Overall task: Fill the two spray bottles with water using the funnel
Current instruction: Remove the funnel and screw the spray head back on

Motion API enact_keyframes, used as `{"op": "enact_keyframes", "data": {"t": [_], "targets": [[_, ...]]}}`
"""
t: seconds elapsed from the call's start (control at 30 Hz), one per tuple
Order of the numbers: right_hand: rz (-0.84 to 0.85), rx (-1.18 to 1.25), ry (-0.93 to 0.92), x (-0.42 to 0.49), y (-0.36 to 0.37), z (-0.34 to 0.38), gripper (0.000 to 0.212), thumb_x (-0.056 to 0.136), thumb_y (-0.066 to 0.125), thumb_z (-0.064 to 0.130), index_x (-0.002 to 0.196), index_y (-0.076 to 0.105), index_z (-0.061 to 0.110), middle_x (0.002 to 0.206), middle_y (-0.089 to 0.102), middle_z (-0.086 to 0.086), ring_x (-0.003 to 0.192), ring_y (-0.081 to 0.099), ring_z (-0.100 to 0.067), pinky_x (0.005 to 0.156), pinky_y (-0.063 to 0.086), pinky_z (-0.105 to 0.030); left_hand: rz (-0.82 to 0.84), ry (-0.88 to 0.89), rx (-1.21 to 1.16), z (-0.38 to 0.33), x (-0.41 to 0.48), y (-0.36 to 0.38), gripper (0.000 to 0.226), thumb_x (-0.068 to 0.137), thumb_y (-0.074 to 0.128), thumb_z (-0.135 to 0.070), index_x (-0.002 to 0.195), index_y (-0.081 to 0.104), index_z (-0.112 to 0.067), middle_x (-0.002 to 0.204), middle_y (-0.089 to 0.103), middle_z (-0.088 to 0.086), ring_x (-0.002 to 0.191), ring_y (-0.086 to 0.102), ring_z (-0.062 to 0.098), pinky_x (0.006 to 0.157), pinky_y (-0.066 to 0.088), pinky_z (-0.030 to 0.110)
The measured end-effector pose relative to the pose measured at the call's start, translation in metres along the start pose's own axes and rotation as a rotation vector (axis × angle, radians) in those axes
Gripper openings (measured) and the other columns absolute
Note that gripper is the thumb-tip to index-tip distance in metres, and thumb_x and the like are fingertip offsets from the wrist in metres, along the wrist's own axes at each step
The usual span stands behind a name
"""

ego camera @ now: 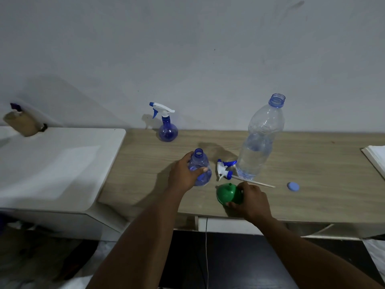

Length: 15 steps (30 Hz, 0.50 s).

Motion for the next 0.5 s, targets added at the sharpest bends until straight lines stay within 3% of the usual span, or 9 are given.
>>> {"op": "enact_keyframes", "data": {"t": [0.13,0.3,0.43,0.5], "targets": [[0.021,-0.096,0.008,0.004,0.002,0.001,0.053,0.078,0.067,0.061,0.118,0.059,0.027,0.118,0.064,0.001,0.114,0.054,-0.021,0.094,0.043,-0.037,-0.006,0.008,-0.002,0.001,0.000,0.002,0.056,0.075,0.085,-0.035,0.127,0.066,-0.033,0.112,0.074,-0.009,0.104,0.070,0.018,0.091,0.056,0.035],[0.034,-0.105,0.002,0.007,-0.003,0.002,0.067,0.074,0.068,0.064,0.127,0.052,0.027,0.128,0.057,0.000,0.120,0.050,-0.023,0.098,0.039,-0.041,-0.007,0.025,0.002,-0.001,0.000,0.001,0.054,0.080,0.086,-0.027,0.129,0.065,-0.027,0.111,0.071,-0.010,0.104,0.068,0.016,0.087,0.050,0.028],[0.034,0.079,-0.059,0.010,-0.015,0.004,0.069,0.073,0.063,0.068,0.127,0.051,0.027,0.124,0.054,0.001,0.113,0.051,-0.019,0.096,0.044,-0.041,0.007,0.009,-0.001,-0.001,0.001,0.002,0.058,0.080,0.087,-0.026,0.133,0.063,-0.025,0.112,0.068,-0.011,0.106,0.065,0.015,0.088,0.049,0.028],[-0.006,0.233,-0.075,0.011,-0.025,0.009,0.056,0.080,0.064,0.055,0.125,0.053,0.024,0.120,0.057,0.001,0.103,0.055,-0.016,0.088,0.050,-0.037,0.013,0.000,0.007,0.000,0.002,0.002,0.059,0.079,0.087,-0.028,0.133,0.063,-0.027,0.116,0.070,-0.008,0.108,0.066,0.017,0.092,0.053,0.033]]}}
Point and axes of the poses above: each hand's wrist, its own x-axis towards the middle knuckle, its own y-axis out of the palm, z = x × y, the point moved 4 cm from there along x, towards the middle knuckle
